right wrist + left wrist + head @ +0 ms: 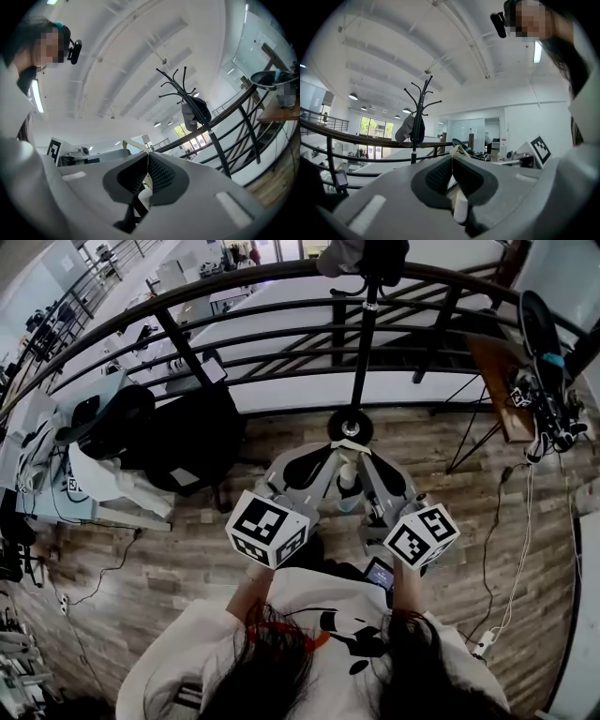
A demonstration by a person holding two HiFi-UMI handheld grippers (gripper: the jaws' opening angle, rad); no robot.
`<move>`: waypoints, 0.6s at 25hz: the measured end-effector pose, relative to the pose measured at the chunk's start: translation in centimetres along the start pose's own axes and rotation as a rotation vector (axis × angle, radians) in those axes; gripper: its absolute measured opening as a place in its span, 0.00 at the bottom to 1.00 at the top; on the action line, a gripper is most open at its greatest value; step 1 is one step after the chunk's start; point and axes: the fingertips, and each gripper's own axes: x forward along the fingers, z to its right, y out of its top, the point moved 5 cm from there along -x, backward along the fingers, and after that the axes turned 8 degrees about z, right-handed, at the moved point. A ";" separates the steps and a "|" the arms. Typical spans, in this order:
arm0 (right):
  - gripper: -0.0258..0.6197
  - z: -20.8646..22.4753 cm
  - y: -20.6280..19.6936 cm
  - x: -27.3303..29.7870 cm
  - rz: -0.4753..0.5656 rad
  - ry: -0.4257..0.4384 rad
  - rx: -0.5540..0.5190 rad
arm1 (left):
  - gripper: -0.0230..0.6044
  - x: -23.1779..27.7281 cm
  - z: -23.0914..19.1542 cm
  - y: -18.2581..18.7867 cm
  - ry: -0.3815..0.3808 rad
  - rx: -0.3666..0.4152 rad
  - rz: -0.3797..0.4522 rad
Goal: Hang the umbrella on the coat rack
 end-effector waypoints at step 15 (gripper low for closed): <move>0.07 4.7 0.7 4.9 0.005 0.004 -0.023 | 0.04 5.1 -4.4 -0.4 -0.006 0.017 -0.004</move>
